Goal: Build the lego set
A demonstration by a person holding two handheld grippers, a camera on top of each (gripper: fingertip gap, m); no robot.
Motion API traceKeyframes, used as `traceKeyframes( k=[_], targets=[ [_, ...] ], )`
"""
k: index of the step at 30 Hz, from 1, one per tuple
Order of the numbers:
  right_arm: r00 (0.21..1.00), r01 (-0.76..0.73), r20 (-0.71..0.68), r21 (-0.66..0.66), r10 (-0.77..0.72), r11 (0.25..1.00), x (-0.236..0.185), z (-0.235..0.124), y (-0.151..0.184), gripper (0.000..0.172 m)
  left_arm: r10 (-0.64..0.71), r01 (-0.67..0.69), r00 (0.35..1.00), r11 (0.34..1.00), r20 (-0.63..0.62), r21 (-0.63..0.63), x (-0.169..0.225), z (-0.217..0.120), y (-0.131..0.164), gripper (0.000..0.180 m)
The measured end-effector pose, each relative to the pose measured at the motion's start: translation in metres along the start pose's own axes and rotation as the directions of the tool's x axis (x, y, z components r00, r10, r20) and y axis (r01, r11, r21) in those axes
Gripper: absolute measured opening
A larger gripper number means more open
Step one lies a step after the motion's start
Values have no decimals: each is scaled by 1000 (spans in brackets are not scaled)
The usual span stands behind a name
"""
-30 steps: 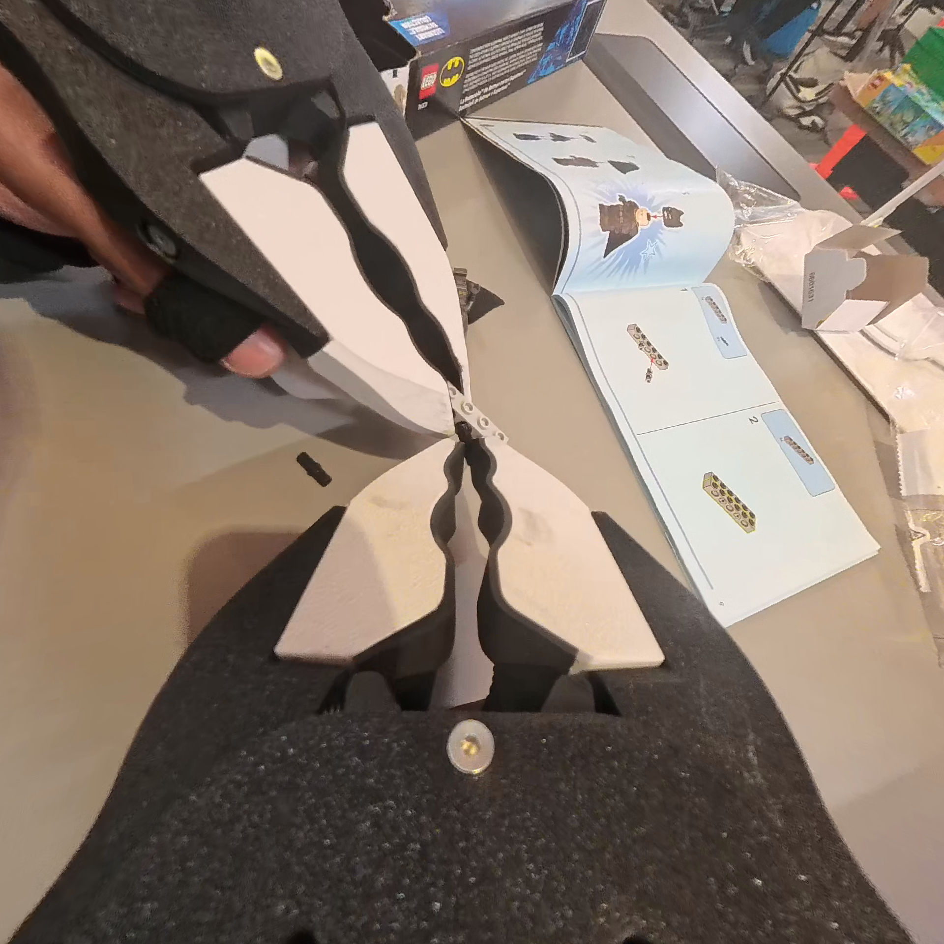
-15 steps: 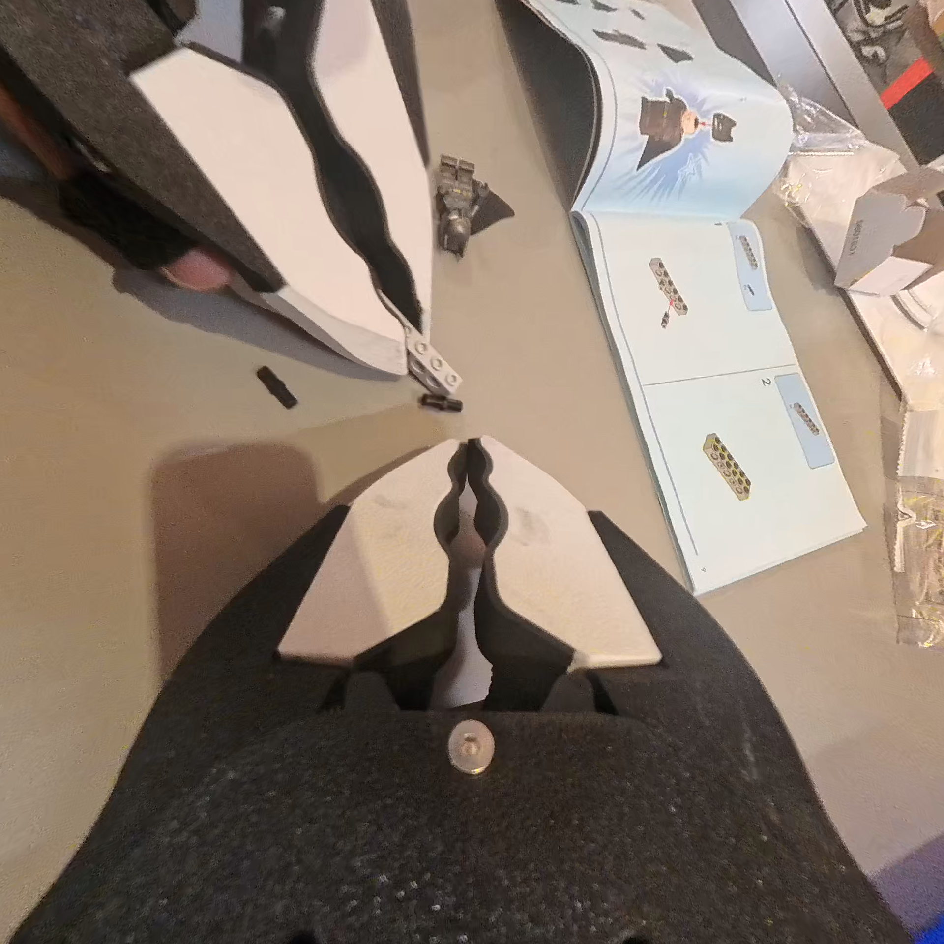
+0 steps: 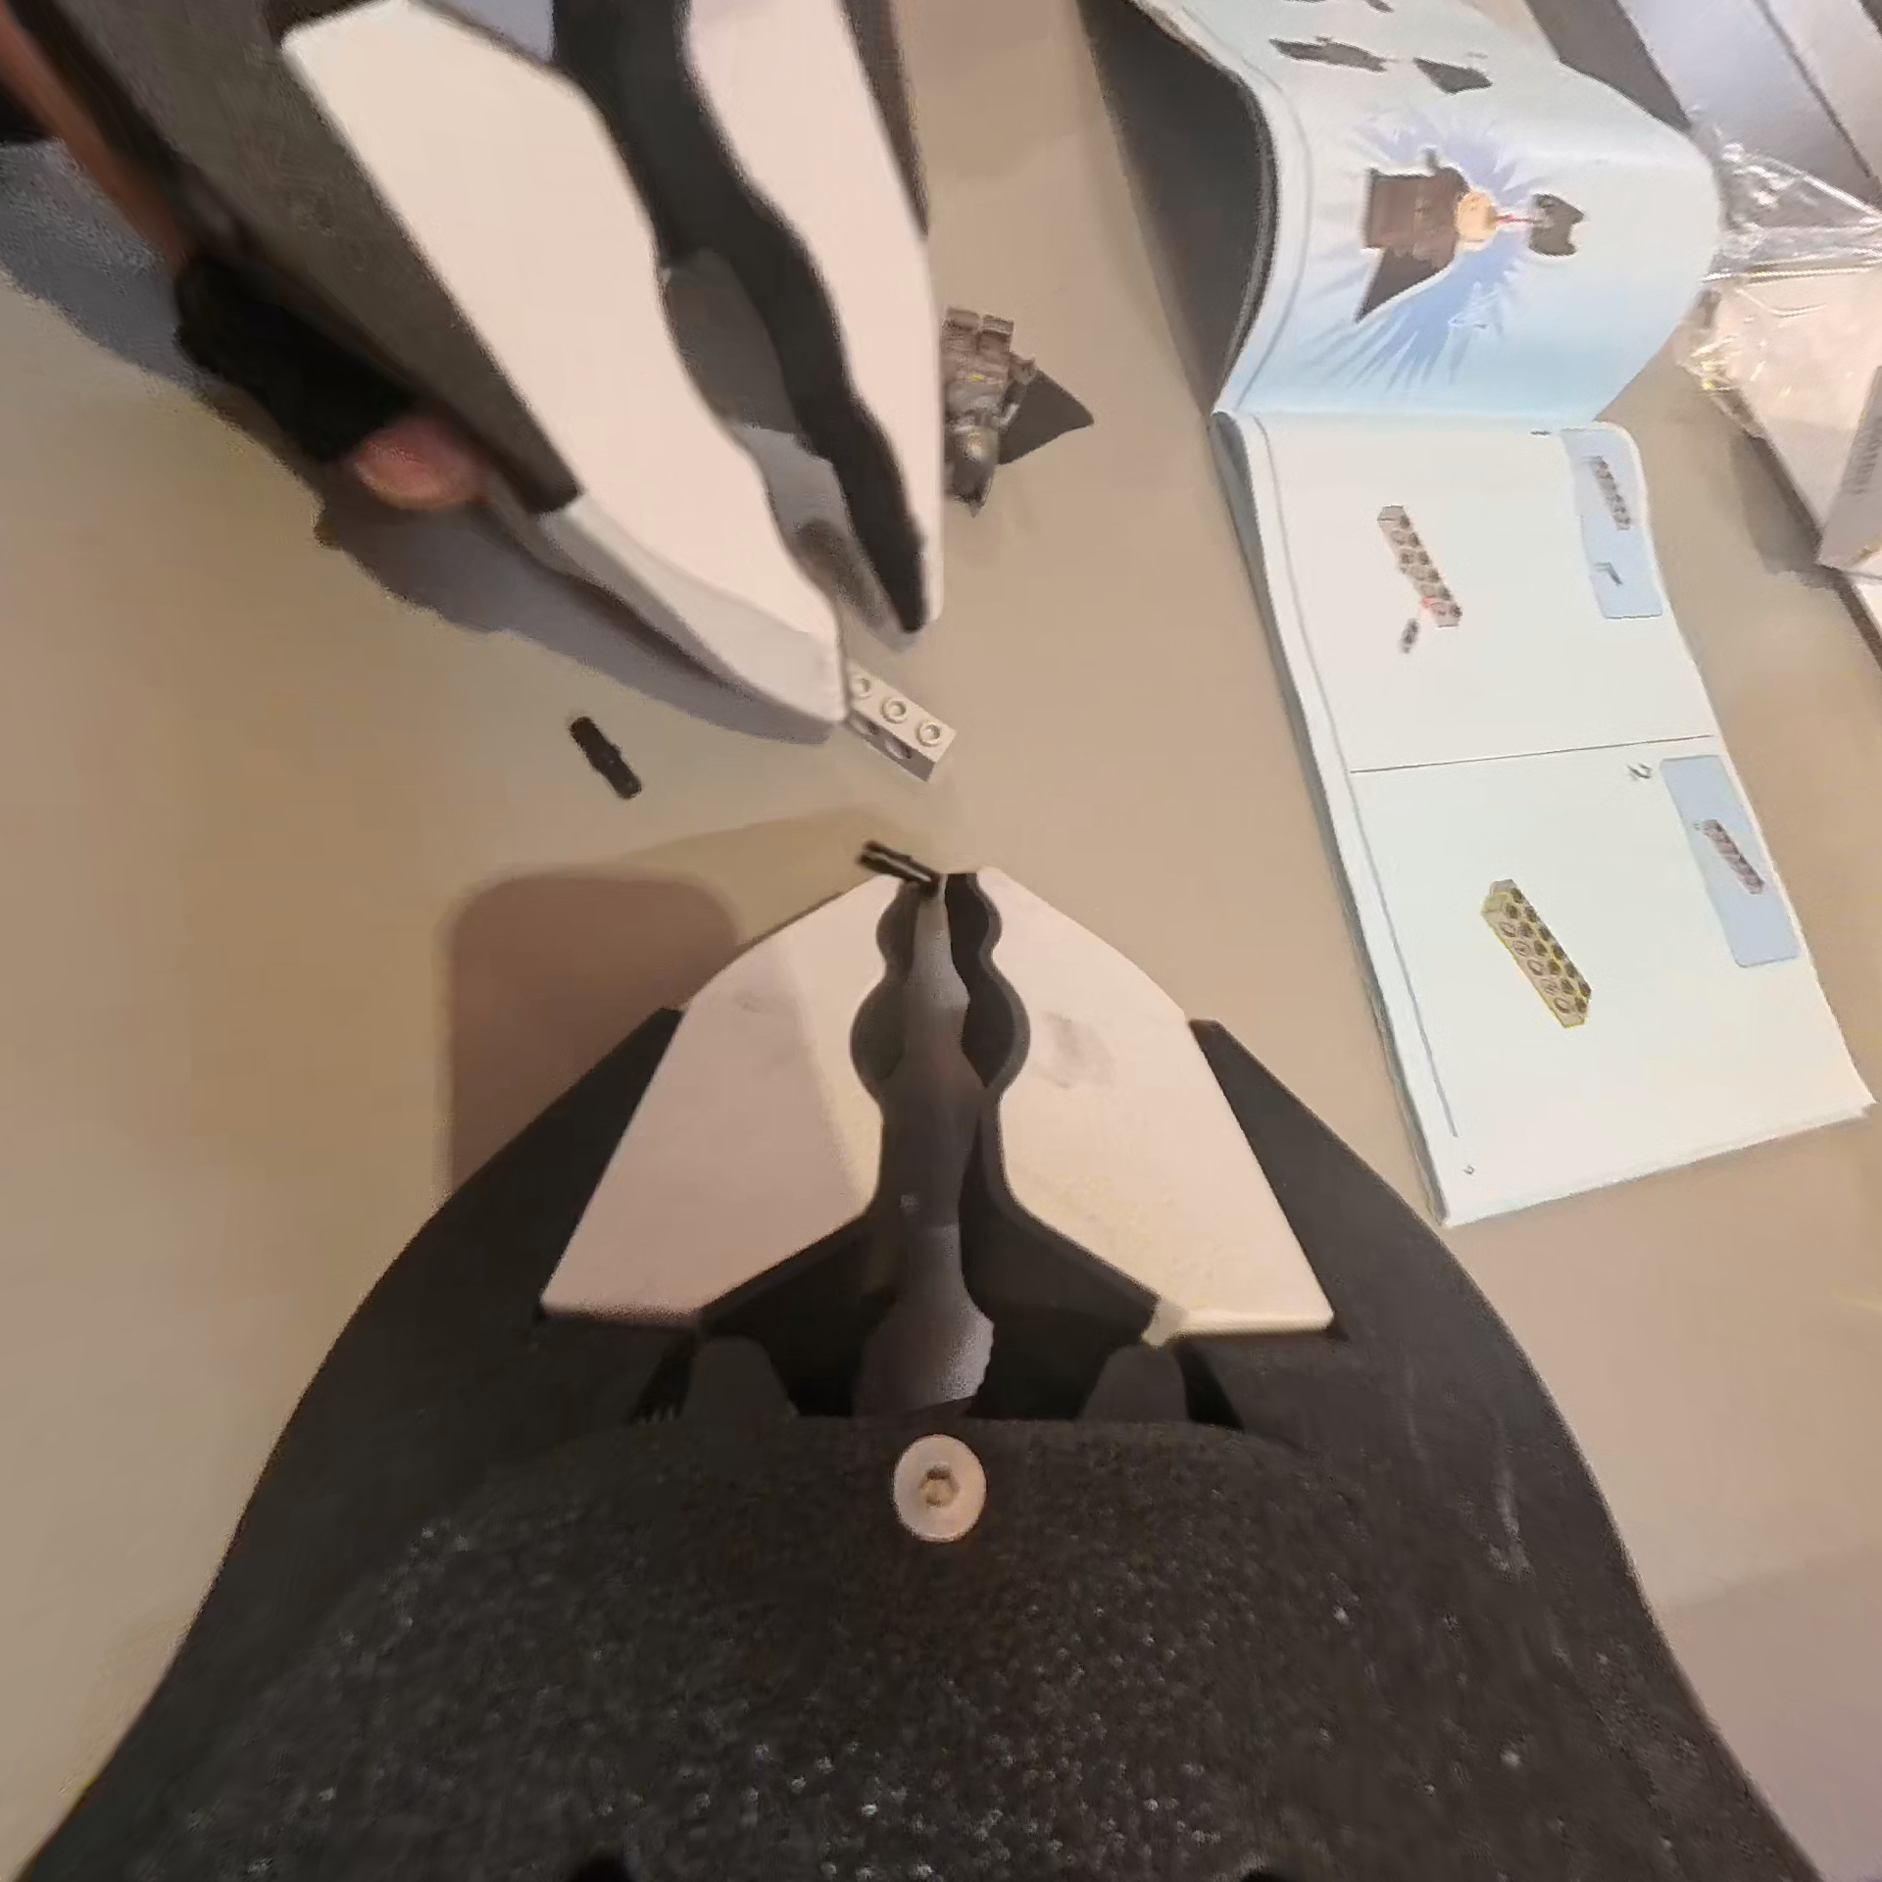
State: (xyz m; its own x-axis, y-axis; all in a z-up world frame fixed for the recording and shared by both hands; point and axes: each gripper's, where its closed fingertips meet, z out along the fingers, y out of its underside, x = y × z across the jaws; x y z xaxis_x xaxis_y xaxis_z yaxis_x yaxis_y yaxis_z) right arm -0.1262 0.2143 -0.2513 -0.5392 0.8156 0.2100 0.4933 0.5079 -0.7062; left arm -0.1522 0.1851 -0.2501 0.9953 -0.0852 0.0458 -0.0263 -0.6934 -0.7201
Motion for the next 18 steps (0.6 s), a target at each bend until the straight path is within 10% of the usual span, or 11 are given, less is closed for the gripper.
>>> traceKeyframes(
  k=[18],
  targets=[
    [971, 135, 199, 5, -133, 991, -6, 5, 2, 21, -123, 137, 986, 982, -111, 133, -5, -11, -17, 22]
  ],
)
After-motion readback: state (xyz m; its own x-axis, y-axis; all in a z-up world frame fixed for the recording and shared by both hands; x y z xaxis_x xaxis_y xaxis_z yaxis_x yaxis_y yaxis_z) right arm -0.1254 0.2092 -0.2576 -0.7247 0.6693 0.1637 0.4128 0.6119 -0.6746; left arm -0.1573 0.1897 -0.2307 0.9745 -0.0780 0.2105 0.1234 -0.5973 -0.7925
